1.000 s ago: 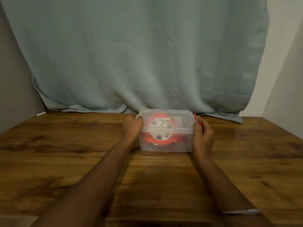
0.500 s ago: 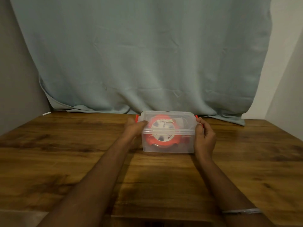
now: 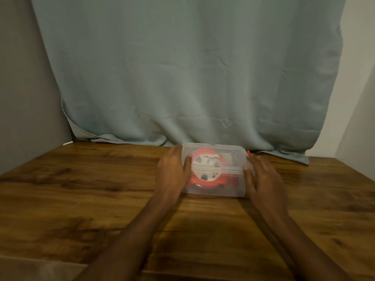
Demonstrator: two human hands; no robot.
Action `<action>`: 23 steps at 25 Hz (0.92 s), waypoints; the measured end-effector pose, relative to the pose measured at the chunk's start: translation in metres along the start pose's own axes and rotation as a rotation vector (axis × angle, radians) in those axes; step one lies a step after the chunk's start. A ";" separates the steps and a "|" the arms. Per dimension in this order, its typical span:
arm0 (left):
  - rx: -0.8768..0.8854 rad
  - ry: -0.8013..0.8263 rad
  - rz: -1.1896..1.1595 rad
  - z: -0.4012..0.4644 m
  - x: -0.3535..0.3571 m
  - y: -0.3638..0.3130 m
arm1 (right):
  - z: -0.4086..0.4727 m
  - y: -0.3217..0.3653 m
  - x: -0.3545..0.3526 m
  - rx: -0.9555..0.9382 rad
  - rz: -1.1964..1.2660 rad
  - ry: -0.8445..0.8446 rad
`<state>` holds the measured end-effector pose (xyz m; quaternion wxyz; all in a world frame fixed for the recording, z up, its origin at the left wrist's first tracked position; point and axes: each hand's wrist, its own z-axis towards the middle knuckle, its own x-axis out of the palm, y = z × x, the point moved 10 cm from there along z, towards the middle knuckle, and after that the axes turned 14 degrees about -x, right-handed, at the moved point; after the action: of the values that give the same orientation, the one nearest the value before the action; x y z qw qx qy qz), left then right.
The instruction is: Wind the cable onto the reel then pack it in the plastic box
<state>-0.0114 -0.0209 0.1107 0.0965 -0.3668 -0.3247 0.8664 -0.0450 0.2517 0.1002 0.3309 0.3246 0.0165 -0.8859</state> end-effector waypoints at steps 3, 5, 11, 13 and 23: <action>0.180 0.014 0.141 -0.046 0.001 -0.005 | -0.024 0.013 0.000 -0.059 -0.144 0.144; 0.213 0.034 0.229 -0.042 0.014 -0.004 | -0.019 0.005 0.010 -0.030 -0.138 0.224; 0.210 0.154 0.307 0.016 0.067 -0.004 | 0.032 -0.027 0.068 -0.054 -0.121 0.288; 0.190 0.175 0.311 0.038 0.080 -0.001 | 0.049 -0.039 0.089 -0.066 -0.104 0.284; 0.208 0.324 0.408 0.091 0.096 -0.005 | 0.100 -0.039 0.110 -0.074 -0.153 0.383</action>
<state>-0.1437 -0.0225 0.1063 0.0078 -0.5464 -0.1336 0.8267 -0.1879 0.1946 0.1074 0.2654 0.4725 0.1363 -0.8293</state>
